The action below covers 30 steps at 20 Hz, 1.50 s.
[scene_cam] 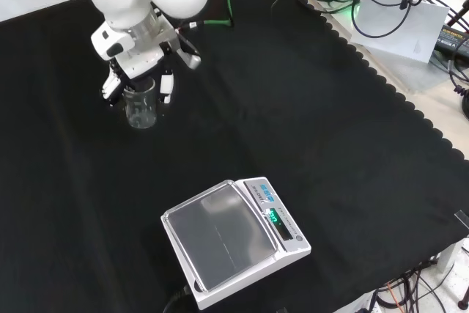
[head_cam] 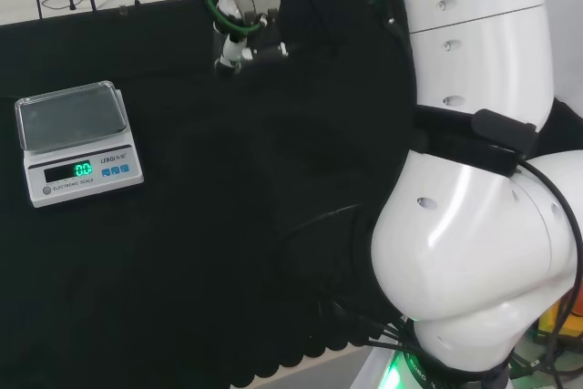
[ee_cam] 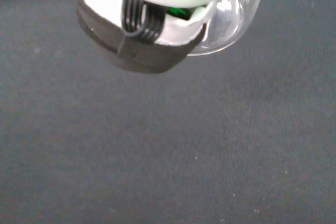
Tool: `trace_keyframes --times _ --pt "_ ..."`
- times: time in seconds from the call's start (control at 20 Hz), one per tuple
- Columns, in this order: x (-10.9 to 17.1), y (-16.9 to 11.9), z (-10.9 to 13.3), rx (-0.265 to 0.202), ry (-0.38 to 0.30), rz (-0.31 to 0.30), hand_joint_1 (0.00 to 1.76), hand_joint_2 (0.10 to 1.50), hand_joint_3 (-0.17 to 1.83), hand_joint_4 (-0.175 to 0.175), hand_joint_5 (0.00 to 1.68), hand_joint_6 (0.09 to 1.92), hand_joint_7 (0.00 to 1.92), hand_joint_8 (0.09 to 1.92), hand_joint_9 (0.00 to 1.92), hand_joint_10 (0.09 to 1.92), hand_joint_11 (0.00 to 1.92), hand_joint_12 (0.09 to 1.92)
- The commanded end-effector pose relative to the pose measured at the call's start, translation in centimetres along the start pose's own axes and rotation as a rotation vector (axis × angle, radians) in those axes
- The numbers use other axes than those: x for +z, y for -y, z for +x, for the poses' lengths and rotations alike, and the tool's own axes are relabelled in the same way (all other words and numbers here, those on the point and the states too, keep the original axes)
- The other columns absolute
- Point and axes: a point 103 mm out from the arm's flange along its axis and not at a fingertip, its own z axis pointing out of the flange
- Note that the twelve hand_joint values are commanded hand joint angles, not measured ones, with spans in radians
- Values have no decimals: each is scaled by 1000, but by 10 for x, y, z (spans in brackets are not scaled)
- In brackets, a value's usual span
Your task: Put the beaker on the electronic balance.
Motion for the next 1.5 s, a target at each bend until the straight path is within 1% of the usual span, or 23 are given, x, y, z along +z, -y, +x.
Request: trace_keyframes --times 0.05,0.3,0.5,0.7,0.9,1.15,1.45,1.5 --pt "-46 15 17 -39 33 -2 1342 908 616 -78 732 1493 681 1578 976 1238 1118 920" --pt "-53 17 31 -47 34 -2 1345 894 634 -79 742 1482 694 1578 982 1229 1114 923" --pt "-54 16 50 -79 34 3 1345 890 639 -80 745 1478 697 1579 985 1226 1113 923" --pt "-55 14 84 -132 36 6 1346 889 641 -80 745 1477 699 1580 987 1225 1112 924" --pt "-51 11 128 -198 36 21 1346 886 644 -80 744 1476 701 1579 990 1222 1112 924" --pt "-42 14 179 -292 54 43 1347 883 649 -80 744 1474 704 1577 995 1219 1114 926" --pt "-24 19 229 -371 72 73 1347 880 652 -80 742 1473 709 1574 999 1215 1115 927" --pt "-21 20 234 -382 72 80 1282 893 657 -40 757 1462 739 1550 983 1227 1116 928"
